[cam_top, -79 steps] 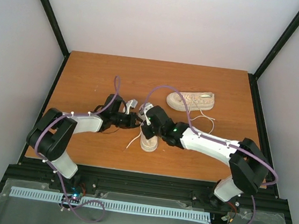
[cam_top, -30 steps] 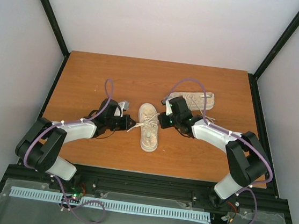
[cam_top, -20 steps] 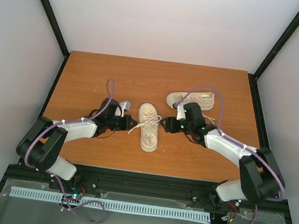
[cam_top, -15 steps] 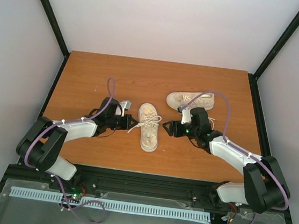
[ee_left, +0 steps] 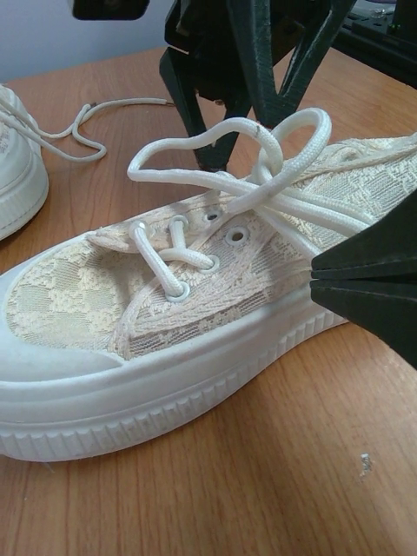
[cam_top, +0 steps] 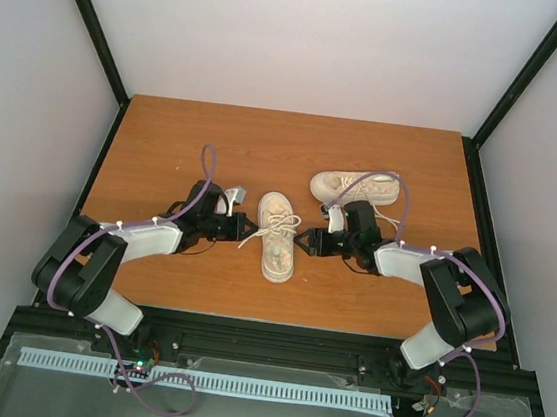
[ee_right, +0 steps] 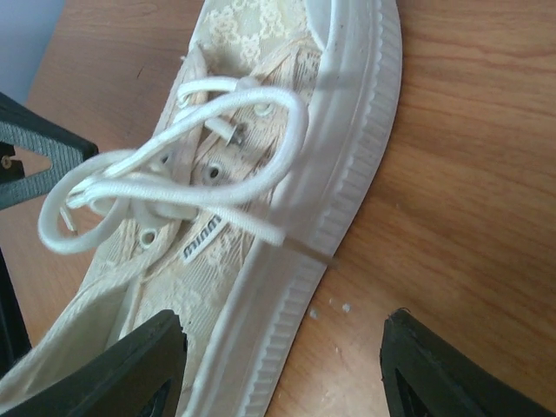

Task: Tie the shoes
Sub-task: Tie the shoelace on the shoe.

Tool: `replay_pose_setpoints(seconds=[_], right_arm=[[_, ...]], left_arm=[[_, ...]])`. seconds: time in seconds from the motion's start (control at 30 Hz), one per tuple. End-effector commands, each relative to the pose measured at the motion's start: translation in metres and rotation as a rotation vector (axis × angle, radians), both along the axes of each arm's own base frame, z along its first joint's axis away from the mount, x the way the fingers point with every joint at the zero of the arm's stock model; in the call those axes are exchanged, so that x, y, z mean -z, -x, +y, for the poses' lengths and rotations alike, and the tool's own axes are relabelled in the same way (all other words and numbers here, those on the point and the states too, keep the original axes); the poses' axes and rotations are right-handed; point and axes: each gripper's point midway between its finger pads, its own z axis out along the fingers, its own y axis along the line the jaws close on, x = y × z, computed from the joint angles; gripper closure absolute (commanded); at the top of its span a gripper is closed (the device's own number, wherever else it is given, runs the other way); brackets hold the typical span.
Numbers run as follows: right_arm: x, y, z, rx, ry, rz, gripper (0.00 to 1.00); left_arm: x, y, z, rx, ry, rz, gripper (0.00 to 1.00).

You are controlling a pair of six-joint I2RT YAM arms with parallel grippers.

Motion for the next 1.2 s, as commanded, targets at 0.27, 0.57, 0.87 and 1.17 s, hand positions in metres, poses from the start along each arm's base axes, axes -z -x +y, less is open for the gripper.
replay_pose_setpoints(seconds=[0.27,0.57,0.87,1.17], right_arm=[[0.001,-0.028,0.019,-0.059,-0.053,-0.037,0.44],[-0.001,-0.029,0.023,-0.084,-0.064,-0.048,0.75],[0.007,-0.007,0.01,-0.077,-0.022,0.016,0.97],[0.016,0.031,-0.004,-0.085,0.032,0.134,0.97]], left_arm=[[-0.011,-0.016,-0.01,0.035,0.018,-0.043,0.99],[-0.013,-0.021,-0.012,0.035,0.017,-0.052,0.99],[-0.014,-0.032,-0.016,0.028,0.022,-0.068,0.99],[-0.019,-0.034,-0.032,0.11,0.077,-0.074,0.99]])
